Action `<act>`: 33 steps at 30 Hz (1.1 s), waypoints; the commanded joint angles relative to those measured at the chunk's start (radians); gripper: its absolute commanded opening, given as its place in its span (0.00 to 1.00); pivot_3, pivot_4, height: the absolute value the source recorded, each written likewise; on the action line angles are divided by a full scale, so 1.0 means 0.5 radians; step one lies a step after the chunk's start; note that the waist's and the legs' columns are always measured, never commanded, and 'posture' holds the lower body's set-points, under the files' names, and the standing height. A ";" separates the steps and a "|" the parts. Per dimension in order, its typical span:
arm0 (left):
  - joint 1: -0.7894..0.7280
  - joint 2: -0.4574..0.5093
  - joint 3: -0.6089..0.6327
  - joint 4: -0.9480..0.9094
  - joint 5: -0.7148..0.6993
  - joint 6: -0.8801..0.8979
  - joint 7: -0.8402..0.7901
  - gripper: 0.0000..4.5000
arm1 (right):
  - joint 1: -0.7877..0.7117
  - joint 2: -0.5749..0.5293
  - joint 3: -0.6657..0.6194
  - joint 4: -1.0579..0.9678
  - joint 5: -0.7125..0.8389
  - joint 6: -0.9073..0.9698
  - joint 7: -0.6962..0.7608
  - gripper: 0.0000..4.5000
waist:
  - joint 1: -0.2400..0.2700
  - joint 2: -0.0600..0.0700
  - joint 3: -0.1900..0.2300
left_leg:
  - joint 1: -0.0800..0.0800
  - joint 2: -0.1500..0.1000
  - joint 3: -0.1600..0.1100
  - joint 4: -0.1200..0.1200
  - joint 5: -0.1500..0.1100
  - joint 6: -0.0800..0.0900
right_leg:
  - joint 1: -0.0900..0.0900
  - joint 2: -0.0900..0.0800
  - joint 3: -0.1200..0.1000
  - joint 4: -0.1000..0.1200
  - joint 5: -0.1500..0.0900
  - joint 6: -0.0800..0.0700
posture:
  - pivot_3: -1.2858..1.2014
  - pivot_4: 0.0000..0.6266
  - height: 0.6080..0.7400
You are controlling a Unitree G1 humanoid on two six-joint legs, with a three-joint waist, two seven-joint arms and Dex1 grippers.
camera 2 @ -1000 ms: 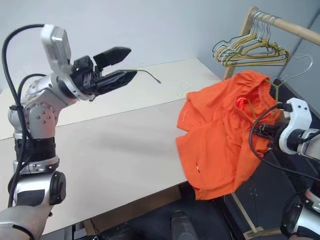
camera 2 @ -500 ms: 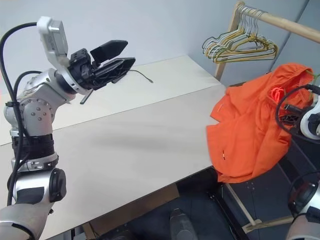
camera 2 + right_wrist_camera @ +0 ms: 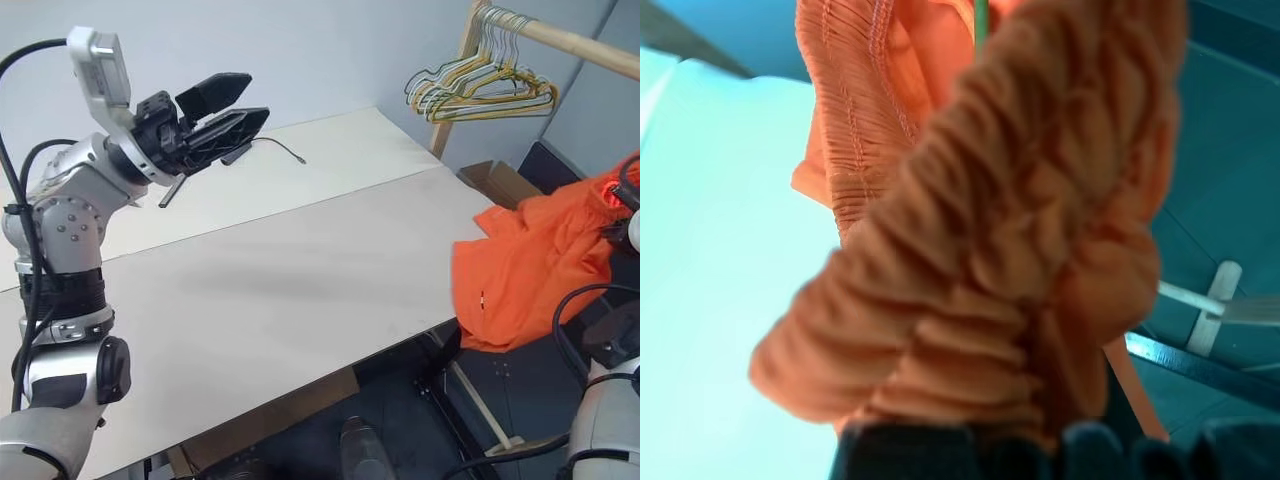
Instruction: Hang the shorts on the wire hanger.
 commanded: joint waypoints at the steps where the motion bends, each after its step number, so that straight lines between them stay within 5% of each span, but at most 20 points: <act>1: 0.006 0.035 0.032 -0.084 -0.034 0.000 0.001 0.99 | -0.030 -0.024 -0.007 -0.020 0.009 -0.064 0.033 0.00 | -0.001 0.000 0.000 | 0.000 0.000 0.000 0.000 0.000 0.000 | 0.000 0.001 0.000 0.000 0.000 0.000 | 0.42 0.11 1.00; 5: 0.023 0.043 0.031 -0.103 -0.031 -0.003 0.001 0.99 | 0.043 0.031 0.026 -0.074 0.007 -0.057 0.077 0.00 | -0.002 0.000 0.000 | 0.000 0.001 0.000 0.000 0.001 -0.001 | 0.001 0.001 0.001 -0.002 0.002 0.003 | 0.42 0.11 1.00; 6: 0.023 0.044 0.031 -0.104 -0.032 -0.002 0.000 1.00 | 0.049 0.040 0.028 -0.082 0.005 -0.057 0.079 0.13 | -0.002 0.000 0.000 | 0.000 0.001 0.000 0.000 0.001 -0.001 | 0.002 0.001 0.001 -0.003 0.002 0.004 | 0.42 0.11 1.00; 18: 0.023 0.067 0.017 -0.109 -0.026 -0.006 -0.017 1.00 | 0.212 0.092 0.176 -0.385 -0.065 -0.157 0.113 0.99 | 0.002 0.000 0.000 | -0.001 0.000 0.001 -0.002 0.001 -0.001 | 0.002 0.001 0.001 -0.011 0.005 0.006 | 0.42 0.10 1.00; 33: 0.023 0.066 0.000 -0.080 -0.006 -0.032 -0.058 1.00 | 0.680 0.347 0.673 -1.480 -0.470 -0.998 -0.006 0.99 | -0.003 0.003 -0.001 | 0.000 0.000 0.001 -0.002 0.002 -0.003 | 0.000 0.001 0.003 -0.010 0.007 0.008 | 0.42 0.10 1.00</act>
